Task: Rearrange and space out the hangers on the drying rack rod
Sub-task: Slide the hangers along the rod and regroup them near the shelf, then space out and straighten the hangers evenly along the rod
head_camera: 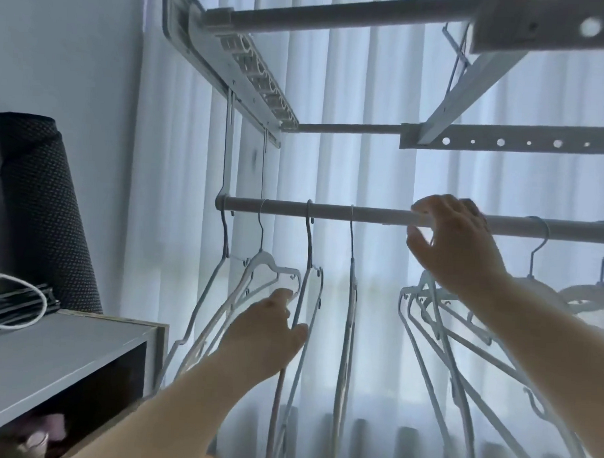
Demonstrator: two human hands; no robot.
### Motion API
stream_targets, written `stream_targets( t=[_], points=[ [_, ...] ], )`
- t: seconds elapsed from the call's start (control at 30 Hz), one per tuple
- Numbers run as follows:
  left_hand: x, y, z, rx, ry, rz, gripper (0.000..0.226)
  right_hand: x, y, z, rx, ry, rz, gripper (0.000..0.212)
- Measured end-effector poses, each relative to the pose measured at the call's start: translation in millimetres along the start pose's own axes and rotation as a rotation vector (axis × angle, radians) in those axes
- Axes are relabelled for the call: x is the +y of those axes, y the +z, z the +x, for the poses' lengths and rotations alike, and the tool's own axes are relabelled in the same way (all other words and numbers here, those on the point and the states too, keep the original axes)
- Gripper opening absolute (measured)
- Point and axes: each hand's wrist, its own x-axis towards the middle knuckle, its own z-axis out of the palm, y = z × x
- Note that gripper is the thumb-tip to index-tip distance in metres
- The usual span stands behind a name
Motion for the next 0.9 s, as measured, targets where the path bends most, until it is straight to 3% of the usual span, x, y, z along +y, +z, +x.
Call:
stream_targets(
  t=[0.07,0.2,0.37,0.73,0.9],
  points=[
    [-4,2,-3,-0.035,0.002,-0.061,0.05,-25,4,-16,-0.126,0.009,0.034,0.032],
    [-9,6,-12,-0.124,-0.056,-0.475,0.046,-51,17,-37,-0.473,0.214,0.033,0.058],
    [-11,13,-23,-0.156,-0.132,-0.765,0.033,-73,28,-54,-0.679,0.448,0.274,0.063],
    [-20,6,-27,-0.066,-0.109,-0.782,0.036,-79,48,-67,-0.594,0.597,0.46,0.049],
    [-20,6,-27,-0.089,-0.13,-0.81,0.038,-70,45,-72,-0.552,0.567,0.392,0.049]
  ],
)
